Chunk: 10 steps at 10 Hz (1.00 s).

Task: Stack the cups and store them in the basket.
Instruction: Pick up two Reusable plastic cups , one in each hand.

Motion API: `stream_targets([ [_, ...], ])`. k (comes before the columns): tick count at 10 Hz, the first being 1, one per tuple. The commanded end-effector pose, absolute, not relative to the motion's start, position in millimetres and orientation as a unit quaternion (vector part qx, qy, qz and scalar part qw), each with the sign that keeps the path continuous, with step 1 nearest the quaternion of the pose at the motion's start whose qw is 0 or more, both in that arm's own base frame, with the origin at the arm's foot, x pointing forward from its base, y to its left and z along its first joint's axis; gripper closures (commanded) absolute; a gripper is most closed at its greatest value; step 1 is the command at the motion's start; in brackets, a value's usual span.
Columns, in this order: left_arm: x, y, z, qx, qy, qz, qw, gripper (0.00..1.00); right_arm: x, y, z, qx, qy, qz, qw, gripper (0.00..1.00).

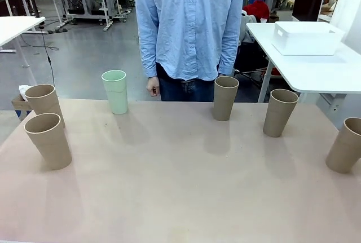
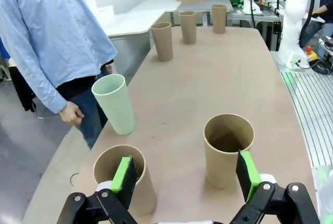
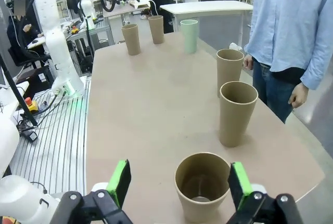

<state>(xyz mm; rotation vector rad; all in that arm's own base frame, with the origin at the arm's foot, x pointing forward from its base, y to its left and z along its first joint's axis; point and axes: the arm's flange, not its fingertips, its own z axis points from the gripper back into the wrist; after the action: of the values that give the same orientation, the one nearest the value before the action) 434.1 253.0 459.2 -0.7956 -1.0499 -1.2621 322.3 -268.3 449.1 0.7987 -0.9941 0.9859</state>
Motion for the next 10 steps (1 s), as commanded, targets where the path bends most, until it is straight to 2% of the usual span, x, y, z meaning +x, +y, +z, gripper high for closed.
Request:
stream_targets([
  [1,429,249,458,-0.345,-0.449,-0.544,0.62,0.0,320,-269,455,0.356,-0.441,0.431,0.702,0.0],
  [3,434,253,459,-0.345,-0.455,-0.547,0.612,0.0,320,-269,455,0.356,-0.441,0.431,0.702,0.0],
  [4,458,263,457,-0.334,-0.498,-0.522,0.607,0.0,321,-269,450,0.356,-0.445,0.44,0.694,0.0],
  [6,472,263,456,-0.35,-0.502,-0.531,0.587,0.0,307,-284,431,0.37,-0.48,0.449,0.656,0.0],
  [10,476,278,437,-0.381,-0.522,-0.52,0.559,0.0,295,-292,389,0.386,-0.51,0.439,0.631,0.0],
])
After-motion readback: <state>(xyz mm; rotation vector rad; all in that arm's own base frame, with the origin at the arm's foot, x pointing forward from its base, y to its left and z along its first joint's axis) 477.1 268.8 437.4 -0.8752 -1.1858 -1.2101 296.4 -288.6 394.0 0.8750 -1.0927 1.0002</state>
